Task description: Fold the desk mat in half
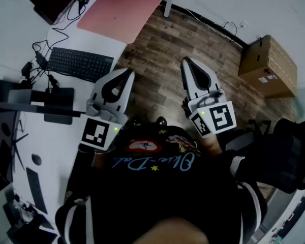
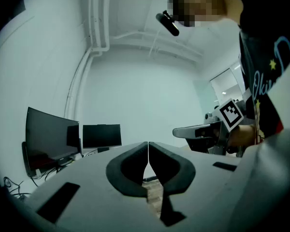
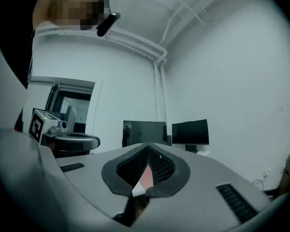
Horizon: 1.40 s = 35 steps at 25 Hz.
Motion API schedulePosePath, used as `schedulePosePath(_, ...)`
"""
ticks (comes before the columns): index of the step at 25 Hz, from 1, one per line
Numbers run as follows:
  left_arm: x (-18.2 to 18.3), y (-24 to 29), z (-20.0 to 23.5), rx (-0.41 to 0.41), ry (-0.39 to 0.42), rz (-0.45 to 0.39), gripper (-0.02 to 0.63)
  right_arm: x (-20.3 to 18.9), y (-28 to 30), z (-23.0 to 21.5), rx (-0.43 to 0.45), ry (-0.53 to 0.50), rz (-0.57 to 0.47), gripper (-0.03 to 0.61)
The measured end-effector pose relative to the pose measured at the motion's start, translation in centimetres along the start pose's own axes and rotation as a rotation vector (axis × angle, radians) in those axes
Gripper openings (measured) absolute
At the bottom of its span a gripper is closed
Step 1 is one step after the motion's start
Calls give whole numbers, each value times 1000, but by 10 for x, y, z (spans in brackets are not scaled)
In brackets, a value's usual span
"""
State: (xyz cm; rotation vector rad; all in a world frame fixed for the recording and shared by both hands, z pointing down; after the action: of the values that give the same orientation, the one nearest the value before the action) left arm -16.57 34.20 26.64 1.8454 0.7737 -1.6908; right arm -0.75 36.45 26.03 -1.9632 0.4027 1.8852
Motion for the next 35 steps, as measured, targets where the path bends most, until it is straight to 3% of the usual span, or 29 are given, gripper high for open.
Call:
schedulePosePath(25, -2, 31, -43, 18, -8, 30, 6, -9, -51, -56, -45, 30, -6, 3)
schedulePosePath(28, 0, 35, -54, 25, -2, 31, 68, -11, -62, -62, -38, 30, 0, 13)
schedulePosePath(30, -1, 36, -60, 25, -3, 34, 78, -13, -68, -65, -39, 32, 5, 58)
schedulePosePath(35, -5, 37, -67, 19, 19, 33, 105, -18, -78, -71, -52, 30, 14, 94)
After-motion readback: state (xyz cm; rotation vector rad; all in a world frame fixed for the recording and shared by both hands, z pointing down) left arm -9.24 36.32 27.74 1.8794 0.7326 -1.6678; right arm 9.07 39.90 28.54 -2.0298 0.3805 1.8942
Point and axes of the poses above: the fingertips, and each gripper's own axes: y forward along the fingers, z to its left, x out of its top, the point moved 2 cm from there along -y, backward along the fingers, and after that the axes turned 13 degrees about x, right-handed, at the moved point
